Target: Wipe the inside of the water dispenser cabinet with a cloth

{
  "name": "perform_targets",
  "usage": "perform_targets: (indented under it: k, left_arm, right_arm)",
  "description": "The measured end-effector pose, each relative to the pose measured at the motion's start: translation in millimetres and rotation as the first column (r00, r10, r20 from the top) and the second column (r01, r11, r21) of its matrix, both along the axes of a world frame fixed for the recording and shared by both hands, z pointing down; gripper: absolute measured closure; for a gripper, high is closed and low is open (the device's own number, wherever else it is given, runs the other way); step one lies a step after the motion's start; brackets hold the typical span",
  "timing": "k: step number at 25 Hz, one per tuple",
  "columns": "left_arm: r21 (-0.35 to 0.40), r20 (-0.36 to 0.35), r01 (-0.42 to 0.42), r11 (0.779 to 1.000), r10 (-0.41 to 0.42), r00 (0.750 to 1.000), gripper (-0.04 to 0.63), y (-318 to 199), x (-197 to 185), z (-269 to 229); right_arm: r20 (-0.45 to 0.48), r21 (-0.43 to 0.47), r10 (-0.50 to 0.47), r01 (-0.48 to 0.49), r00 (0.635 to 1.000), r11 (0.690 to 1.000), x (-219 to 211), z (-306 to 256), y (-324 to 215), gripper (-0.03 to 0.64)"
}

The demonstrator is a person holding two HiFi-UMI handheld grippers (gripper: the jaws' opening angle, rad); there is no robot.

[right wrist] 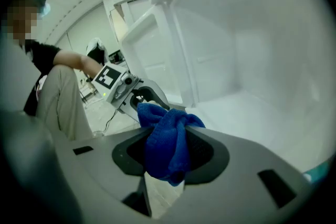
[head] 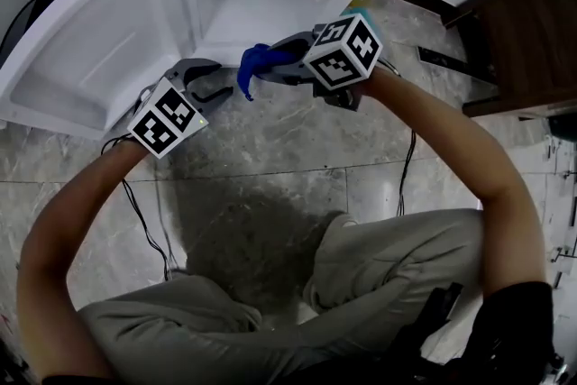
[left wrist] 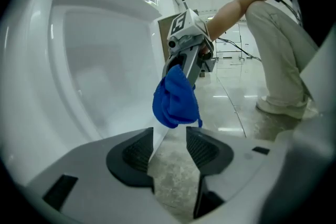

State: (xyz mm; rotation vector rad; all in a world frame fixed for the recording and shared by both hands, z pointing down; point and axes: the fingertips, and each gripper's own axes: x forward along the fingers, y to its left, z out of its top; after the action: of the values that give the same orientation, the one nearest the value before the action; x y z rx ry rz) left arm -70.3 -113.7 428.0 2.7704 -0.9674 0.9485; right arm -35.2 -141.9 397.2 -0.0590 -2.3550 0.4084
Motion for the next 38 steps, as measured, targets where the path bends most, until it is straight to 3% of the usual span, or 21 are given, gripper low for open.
perform_targets:
  k: [3,7,11,14,16,22,28,34,38]
  left_arm:
    - [0.059,0.018,-0.029,0.998,0.028,0.999,0.385,-3,5,-11]
    - [0.136,0.068,-0.107,0.985,0.098,0.993,0.355,-2,22,-19]
    - [0.241,0.172,-0.22,0.945,0.181,0.968,0.323,4,47,-28]
    - [0.261,0.211,-0.295,0.919,0.244,0.947,0.322,14,63,-28]
    - [0.258,0.22,-0.315,0.914,0.261,0.94,0.322,18,67,-26]
    - [0.223,0.246,-0.344,0.912,0.289,0.925,0.347,30,64,-19]
    - [0.18,0.199,-0.325,0.928,0.29,0.936,0.394,28,63,-20]
    - [0.175,0.16,-0.293,0.94,0.266,0.951,0.42,22,56,-25]
    - [0.165,0.171,-0.27,0.949,0.242,0.955,0.426,19,45,-23]
  right_arm:
    - [0.042,-0.071,0.041,-0.038,0.998,0.997,-5,-6,-5,0.491]
    - [0.062,-0.15,-0.012,0.021,0.998,0.988,-8,-7,10,0.491]
    - [0.088,-0.325,-0.029,0.056,0.996,0.944,-8,-10,30,0.491]
    - [0.11,-0.402,-0.051,0.091,0.993,0.911,-8,-13,42,0.491]
    - [0.111,-0.424,-0.072,0.112,0.991,0.899,-7,-13,49,0.491]
    - [0.114,-0.484,-0.09,0.134,0.989,0.865,-9,-8,62,0.491]
    - [0.121,-0.512,-0.085,0.135,0.989,0.848,-7,-8,61,0.487]
    - [0.134,-0.591,0.0,0.08,0.991,0.803,9,-11,43,0.479]
    - [0.124,-0.559,0.019,0.054,0.992,0.827,16,-11,31,0.48]
